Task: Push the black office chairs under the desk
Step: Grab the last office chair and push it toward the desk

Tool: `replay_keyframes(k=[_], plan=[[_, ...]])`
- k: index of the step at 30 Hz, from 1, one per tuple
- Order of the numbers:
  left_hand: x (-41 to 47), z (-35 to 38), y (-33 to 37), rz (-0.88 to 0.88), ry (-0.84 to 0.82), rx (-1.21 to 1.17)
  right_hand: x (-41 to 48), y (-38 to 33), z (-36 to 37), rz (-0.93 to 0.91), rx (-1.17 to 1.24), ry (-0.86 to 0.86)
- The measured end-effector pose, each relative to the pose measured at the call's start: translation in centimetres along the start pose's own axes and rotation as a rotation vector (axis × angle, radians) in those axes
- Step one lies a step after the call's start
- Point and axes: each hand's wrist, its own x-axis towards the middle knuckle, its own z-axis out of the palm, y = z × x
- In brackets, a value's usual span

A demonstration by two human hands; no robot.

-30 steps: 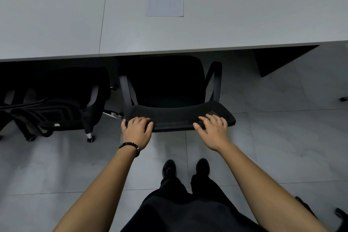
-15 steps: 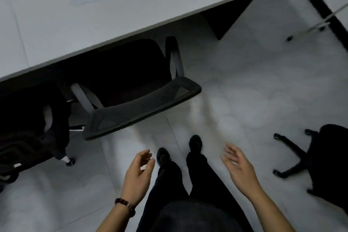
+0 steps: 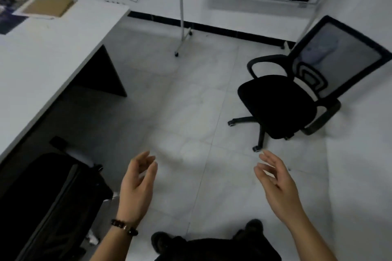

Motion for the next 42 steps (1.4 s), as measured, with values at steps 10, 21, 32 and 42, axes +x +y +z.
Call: replay_keyframes(k=[10,21,32,42], plan=[[-3.8,31.0,11.6,0.111,-0.273,0.028,7.1,6.5,-24.5,-0.022,0.083,0.226],[1.3,49.3,18.1,0.106,-0.450,0.081,18.7,9.1,-38.6,0.040,0.133,0.326],[15.4,69.4,27.5,0.072,-0.393,-0.052,43.3,6.3,-54.4,0.013,-0.088,0.316],[26.8,82.7,34.4,0.052,-0.308,-0.172,67.7,1.7,-59.8,-0.089,-0.232,0.061]])
